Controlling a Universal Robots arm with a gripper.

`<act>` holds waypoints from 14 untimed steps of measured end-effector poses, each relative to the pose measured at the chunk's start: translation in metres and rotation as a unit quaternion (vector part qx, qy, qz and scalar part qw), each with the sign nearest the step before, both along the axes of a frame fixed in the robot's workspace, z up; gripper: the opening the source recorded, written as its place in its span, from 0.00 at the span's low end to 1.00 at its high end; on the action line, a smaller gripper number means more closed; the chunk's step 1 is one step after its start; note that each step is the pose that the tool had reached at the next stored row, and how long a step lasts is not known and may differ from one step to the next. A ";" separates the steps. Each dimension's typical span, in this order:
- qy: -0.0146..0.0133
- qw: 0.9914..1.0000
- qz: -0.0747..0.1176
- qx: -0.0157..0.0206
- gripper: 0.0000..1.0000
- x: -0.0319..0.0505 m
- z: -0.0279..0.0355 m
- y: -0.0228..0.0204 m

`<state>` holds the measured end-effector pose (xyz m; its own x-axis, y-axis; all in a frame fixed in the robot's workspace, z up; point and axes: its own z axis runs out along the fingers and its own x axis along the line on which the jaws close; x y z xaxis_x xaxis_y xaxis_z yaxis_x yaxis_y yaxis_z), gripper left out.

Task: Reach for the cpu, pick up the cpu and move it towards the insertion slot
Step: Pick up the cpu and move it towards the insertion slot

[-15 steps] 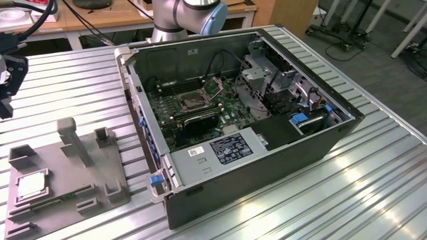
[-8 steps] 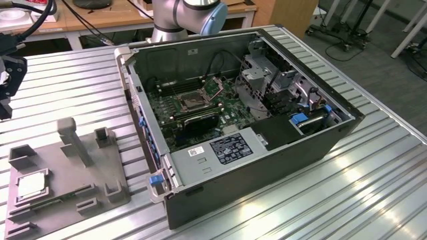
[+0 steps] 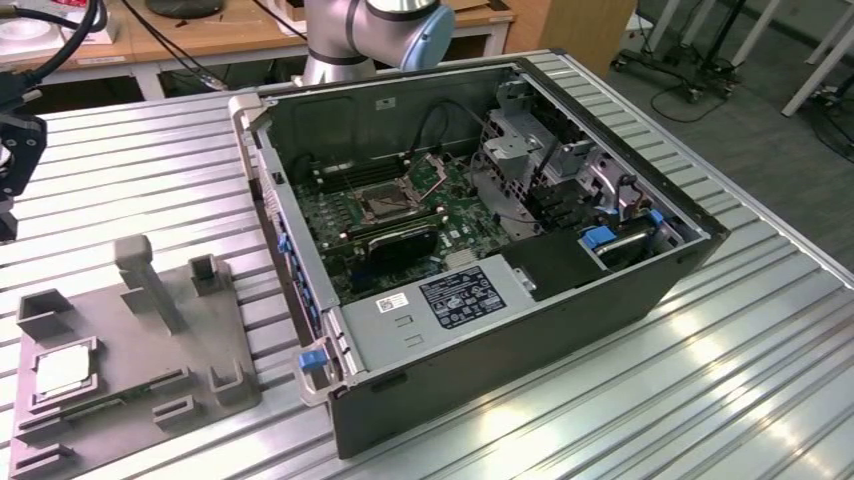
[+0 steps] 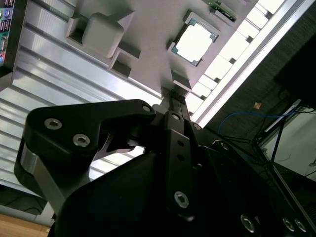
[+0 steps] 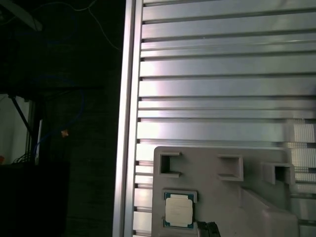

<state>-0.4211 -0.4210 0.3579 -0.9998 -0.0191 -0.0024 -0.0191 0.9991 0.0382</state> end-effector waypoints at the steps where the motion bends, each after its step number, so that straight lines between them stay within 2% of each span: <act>1: 0.000 1.000 0.000 0.000 0.11 -0.0006 0.0000 -0.0001; 11: 0.000 1.000 0.000 0.000 0.11 -0.0012 0.0000 -0.0002; 14: 0.000 1.000 0.000 0.000 0.11 -0.0028 -0.0003 -0.0020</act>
